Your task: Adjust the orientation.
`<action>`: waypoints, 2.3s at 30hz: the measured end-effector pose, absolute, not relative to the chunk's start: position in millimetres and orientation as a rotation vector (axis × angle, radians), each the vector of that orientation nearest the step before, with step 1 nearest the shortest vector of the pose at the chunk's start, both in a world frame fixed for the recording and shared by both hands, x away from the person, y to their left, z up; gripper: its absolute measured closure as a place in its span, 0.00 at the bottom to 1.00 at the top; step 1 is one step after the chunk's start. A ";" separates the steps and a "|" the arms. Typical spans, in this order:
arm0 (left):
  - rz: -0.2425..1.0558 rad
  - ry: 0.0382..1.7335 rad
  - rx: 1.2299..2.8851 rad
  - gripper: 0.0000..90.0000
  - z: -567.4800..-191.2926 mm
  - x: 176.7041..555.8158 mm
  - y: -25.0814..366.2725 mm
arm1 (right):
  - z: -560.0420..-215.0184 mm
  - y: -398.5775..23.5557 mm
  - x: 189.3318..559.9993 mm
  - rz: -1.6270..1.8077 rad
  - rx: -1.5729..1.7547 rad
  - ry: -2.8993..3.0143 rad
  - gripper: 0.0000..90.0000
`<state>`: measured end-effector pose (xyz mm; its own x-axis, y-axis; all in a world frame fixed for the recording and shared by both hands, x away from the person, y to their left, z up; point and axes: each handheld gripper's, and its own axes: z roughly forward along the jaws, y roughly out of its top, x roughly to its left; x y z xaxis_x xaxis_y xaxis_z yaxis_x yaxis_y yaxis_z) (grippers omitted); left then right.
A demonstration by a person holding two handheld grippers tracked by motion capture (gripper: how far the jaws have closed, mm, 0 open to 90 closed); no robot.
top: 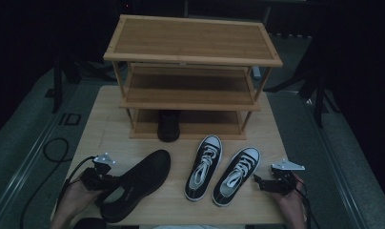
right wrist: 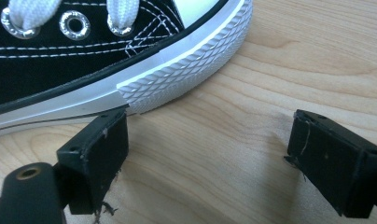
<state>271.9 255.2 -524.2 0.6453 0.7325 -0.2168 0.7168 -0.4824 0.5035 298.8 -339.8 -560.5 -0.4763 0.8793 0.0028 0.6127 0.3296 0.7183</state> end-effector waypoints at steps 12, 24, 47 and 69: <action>-0.040 0.971 2.341 1.00 -527.3 280.3 197.9 | -560.6 -339.8 298.8 0.940 1.319 2.212 0.14; -0.008 0.975 2.377 0.92 -530.2 298.0 177.4 | -560.6 -339.9 298.8 0.939 1.318 2.213 0.14; 0.161 0.941 2.324 0.70 -458.5 269.6 199.7 | -560.6 -339.9 298.8 0.939 1.317 2.213 0.14; 0.180 0.835 2.486 0.69 -437.6 237.5 178.2 | -560.6 -339.9 298.8 0.939 1.317 2.213 0.14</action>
